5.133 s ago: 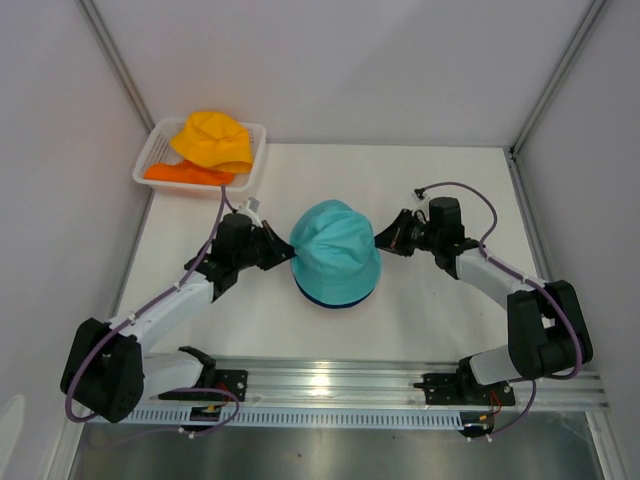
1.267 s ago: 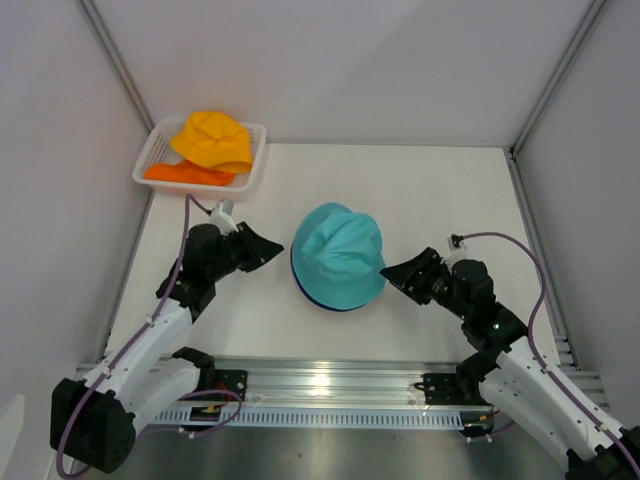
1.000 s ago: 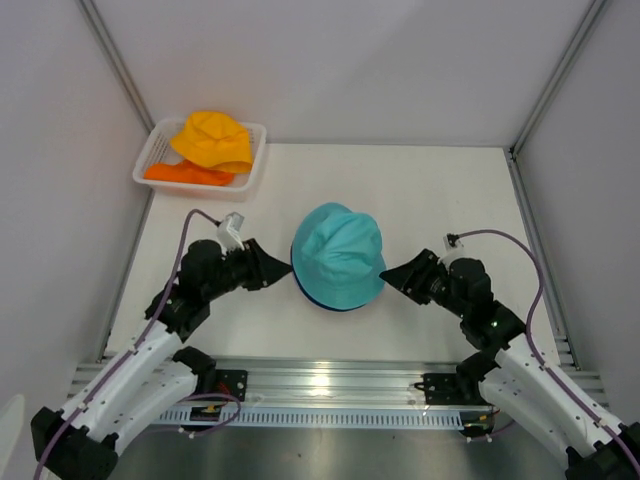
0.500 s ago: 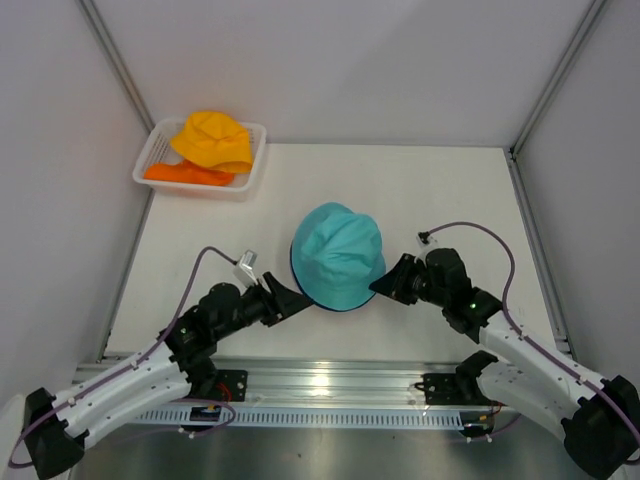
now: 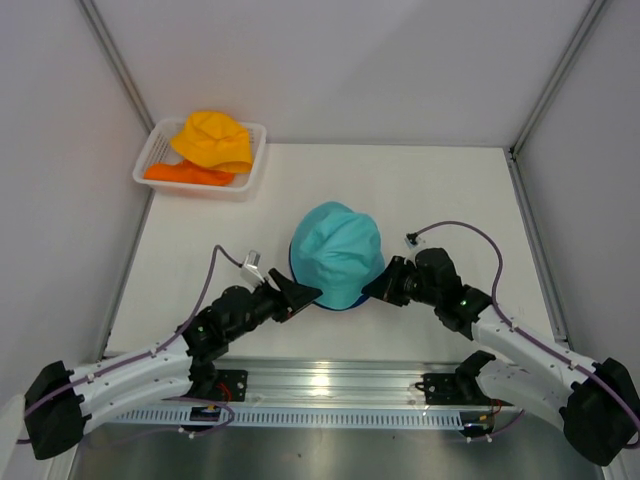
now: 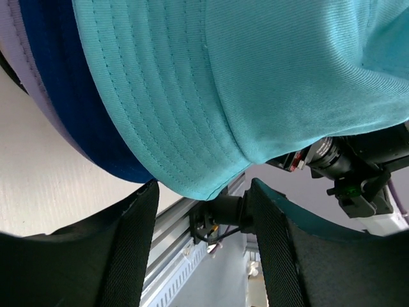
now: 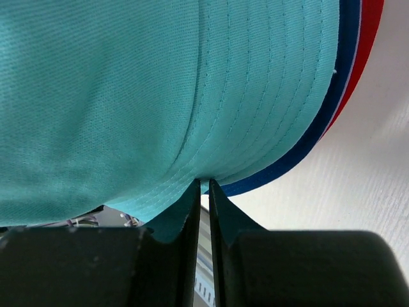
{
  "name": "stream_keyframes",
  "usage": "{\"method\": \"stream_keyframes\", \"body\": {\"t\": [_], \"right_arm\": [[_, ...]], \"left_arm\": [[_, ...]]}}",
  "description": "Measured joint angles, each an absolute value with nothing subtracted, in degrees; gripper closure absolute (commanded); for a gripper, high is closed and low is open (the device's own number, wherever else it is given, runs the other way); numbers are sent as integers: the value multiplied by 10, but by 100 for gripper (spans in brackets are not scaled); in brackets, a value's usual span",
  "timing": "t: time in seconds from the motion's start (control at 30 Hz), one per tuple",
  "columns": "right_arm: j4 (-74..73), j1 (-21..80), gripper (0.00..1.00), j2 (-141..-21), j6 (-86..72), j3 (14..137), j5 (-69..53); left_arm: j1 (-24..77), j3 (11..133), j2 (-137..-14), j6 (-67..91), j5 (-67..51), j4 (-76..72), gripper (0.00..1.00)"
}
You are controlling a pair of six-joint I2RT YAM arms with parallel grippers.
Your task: Stack the hats
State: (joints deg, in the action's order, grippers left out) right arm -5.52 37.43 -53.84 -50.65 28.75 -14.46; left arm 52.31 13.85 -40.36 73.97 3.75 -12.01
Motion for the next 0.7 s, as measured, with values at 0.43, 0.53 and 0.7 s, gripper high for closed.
{"method": "stream_keyframes", "body": {"t": [0.43,0.53,0.7], "right_arm": [[-43,378,88,-557,-506,294,-148],[-40,380,88,-562,-506,296,-149],[-38,382,88,-569,-506,297,-151]], "left_arm": [[531,126,-463,752,61,-201,40],[537,120,-473,756,63,-222,53],[544,116,-473,763,76,-236,99]]}}
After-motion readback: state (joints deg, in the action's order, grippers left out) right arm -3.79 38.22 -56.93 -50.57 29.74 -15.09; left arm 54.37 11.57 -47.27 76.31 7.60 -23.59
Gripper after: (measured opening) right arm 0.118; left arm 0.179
